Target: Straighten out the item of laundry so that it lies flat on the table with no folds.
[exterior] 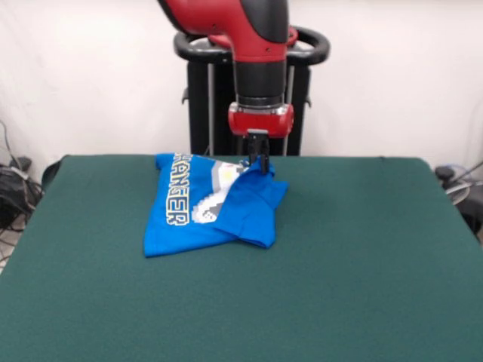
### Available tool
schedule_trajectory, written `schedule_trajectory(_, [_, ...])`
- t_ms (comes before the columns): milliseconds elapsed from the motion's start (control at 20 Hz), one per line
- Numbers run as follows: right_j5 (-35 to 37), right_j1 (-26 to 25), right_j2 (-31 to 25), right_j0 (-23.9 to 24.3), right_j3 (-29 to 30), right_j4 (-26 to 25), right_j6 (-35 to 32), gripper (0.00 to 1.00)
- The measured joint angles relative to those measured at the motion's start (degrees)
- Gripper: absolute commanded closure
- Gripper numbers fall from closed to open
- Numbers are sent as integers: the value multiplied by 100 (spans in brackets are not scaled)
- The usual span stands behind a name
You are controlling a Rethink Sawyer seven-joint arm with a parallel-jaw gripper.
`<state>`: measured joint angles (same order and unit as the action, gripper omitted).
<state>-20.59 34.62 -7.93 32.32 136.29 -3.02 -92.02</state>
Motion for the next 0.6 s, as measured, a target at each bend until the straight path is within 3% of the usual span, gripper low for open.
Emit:
schedule_trajectory(250, [306,220,399,-593,-88,263,0,100])
schedule_trajectory(600, [564,321,571,-742,-267,277,0,100])
